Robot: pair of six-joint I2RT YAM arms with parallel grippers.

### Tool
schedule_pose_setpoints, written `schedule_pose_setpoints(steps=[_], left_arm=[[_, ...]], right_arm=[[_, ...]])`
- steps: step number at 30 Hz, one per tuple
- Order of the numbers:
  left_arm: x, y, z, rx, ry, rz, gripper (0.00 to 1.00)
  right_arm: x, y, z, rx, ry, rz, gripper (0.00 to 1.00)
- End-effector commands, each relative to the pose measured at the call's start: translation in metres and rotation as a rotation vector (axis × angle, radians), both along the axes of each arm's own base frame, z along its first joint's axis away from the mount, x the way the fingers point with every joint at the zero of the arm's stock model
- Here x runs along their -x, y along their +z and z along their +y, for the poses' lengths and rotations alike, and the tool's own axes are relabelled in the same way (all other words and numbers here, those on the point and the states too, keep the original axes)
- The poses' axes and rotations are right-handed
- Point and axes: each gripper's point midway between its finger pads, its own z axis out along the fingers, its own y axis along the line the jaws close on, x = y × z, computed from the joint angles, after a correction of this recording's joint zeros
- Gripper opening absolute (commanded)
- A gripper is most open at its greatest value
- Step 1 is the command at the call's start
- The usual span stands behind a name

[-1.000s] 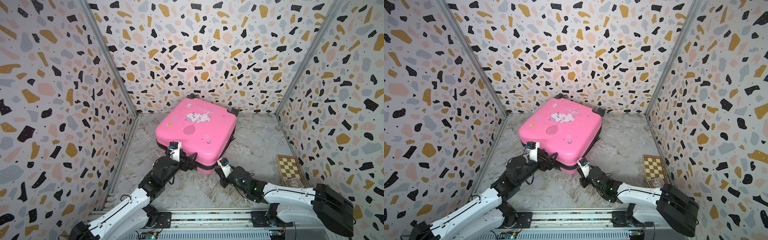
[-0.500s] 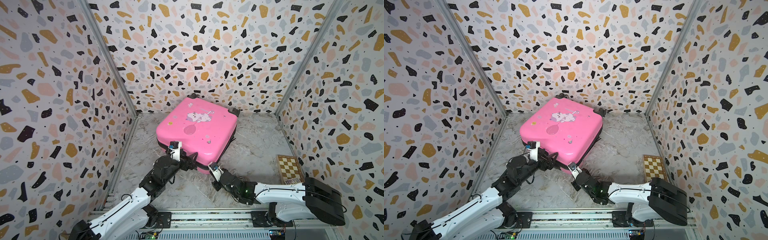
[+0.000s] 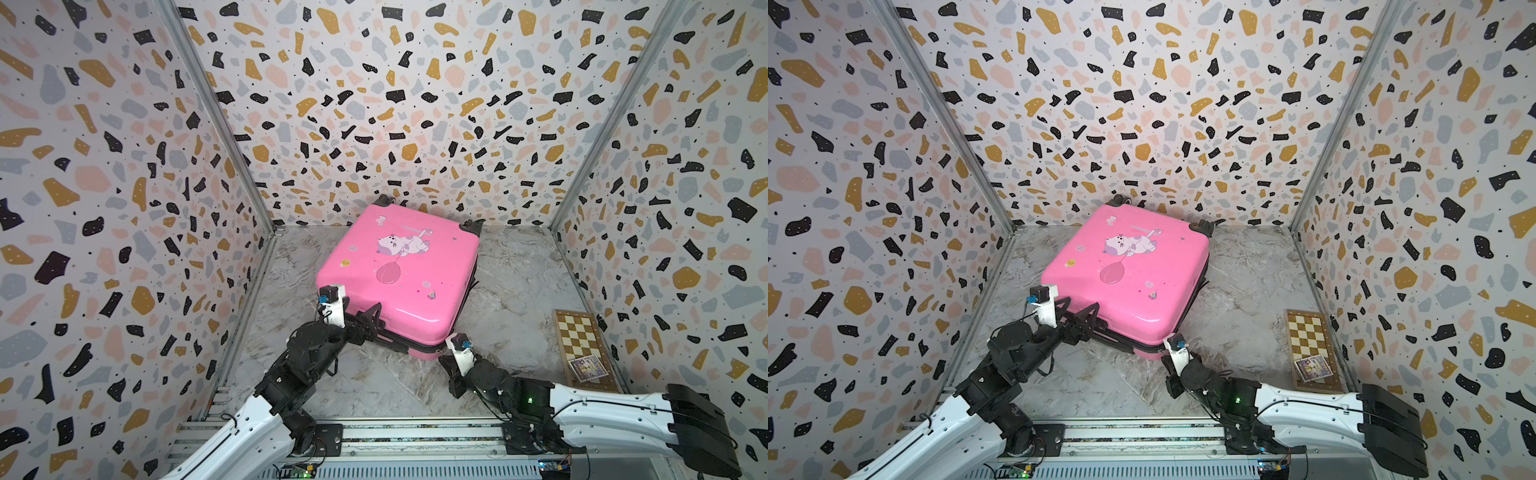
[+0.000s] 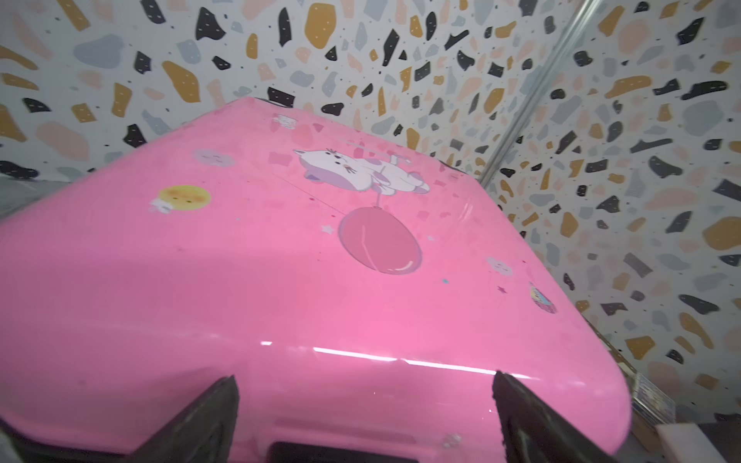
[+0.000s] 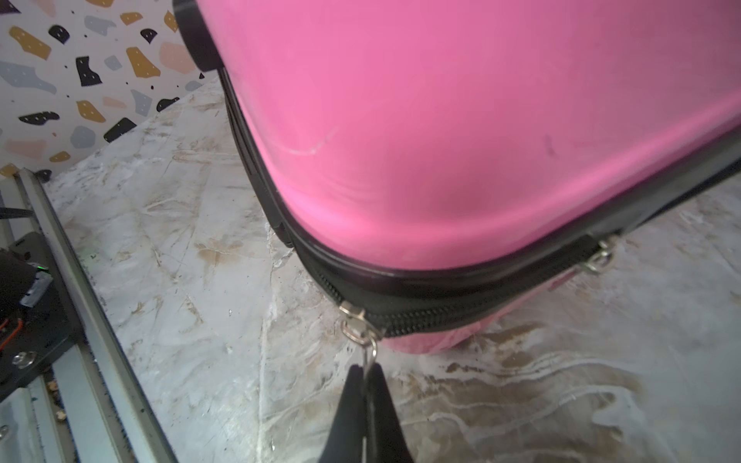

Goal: Open the suitcase zippers
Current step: Adjust the suitcase at the center of the board.

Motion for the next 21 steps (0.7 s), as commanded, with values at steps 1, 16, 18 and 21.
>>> schedule_pose_setpoints(steps=[1, 16, 18, 21], left_arm=[[-0.008, 0.017, 0.041, -0.079, 0.223, 0.023, 0.99], [-0.090, 0.005, 0.067, 0.203, 0.078, 0.522, 0.99], [-0.091, 0.004, 0.051, 0.256, -0.022, 0.518, 0.99], [-0.087, -0.009, 0.046, 0.290, -0.044, 0.537, 0.99]], right_arm=[[0.013, -0.021, -0.022, 0.017, -0.039, 0.110, 0.00], [0.013, 0.002, -0.038, -0.031, -0.078, 0.111, 0.00], [0.014, 0.004, -0.035, -0.028, -0.060, 0.105, 0.00], [0.015, 0.008, -0.029, -0.013, -0.030, 0.095, 0.00]])
